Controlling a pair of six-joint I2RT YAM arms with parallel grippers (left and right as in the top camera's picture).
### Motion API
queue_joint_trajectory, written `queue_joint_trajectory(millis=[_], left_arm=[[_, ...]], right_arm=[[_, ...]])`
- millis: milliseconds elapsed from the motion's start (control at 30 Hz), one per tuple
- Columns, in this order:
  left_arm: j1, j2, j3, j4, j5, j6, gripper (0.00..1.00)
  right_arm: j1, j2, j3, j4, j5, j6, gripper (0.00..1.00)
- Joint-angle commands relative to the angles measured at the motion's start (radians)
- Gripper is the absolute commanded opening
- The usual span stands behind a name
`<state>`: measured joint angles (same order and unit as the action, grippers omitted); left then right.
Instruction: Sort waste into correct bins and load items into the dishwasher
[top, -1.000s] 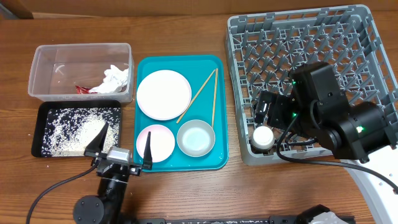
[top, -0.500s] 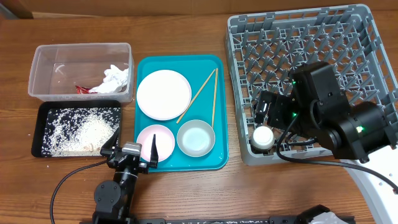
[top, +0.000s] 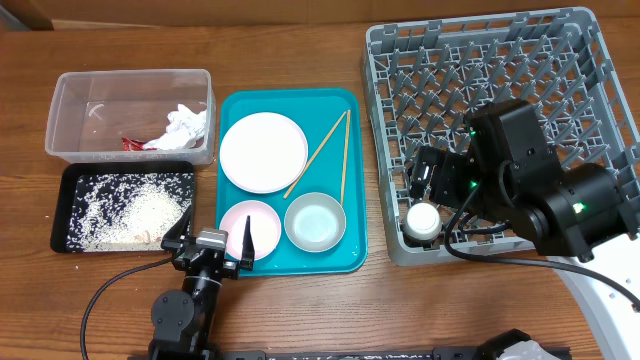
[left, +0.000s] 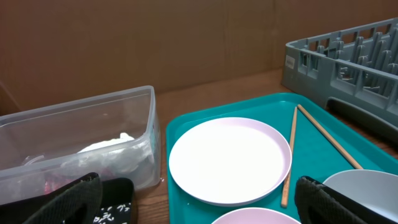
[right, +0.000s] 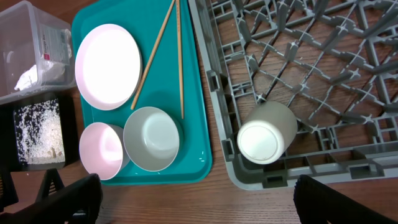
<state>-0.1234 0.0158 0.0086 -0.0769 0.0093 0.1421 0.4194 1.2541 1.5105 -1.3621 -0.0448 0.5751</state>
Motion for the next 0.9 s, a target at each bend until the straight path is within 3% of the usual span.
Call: queue_joint_trajectory(millis=[0, 200, 333, 467, 533, 600, 867], left_arm=[[0.007, -0.01, -0.004, 0.0, -0.01, 0.018, 1.0], [0.007, -0.01, -0.004, 0.0, -0.01, 0.018, 1.0], [0.007, -0.01, -0.004, 0.0, -0.01, 0.018, 1.0], [0.007, -0.01, -0.003, 0.0, -0.01, 0.018, 1.0], [0.007, -0.01, -0.004, 0.0, -0.01, 0.018, 1.0], [0.007, -0.01, -0.004, 0.0, -0.01, 0.018, 1.0], [0.007, -0.01, -0.004, 0.0, -0.01, 0.018, 1.0]], right_arm=[[0.002, -0.006, 0.001, 0.005, -0.009, -0.003, 1.0], [0.002, 0.001, -0.002, 0.097, -0.01, 0.016, 0.99], [0.014, 0.032, -0.033, 0.093, -0.009, 0.084, 0.8], [0.124, 0.084, -0.113, 0.125, -0.009, 0.042, 0.78], [0.249, 0.167, -0.14, 0.173, 0.004, 0.004, 0.77], [0.278, 0.21, -0.14, 0.192, 0.01, 0.005, 0.64], [0.281, 0.299, -0.14, 0.367, 0.009, -0.053, 0.65]])
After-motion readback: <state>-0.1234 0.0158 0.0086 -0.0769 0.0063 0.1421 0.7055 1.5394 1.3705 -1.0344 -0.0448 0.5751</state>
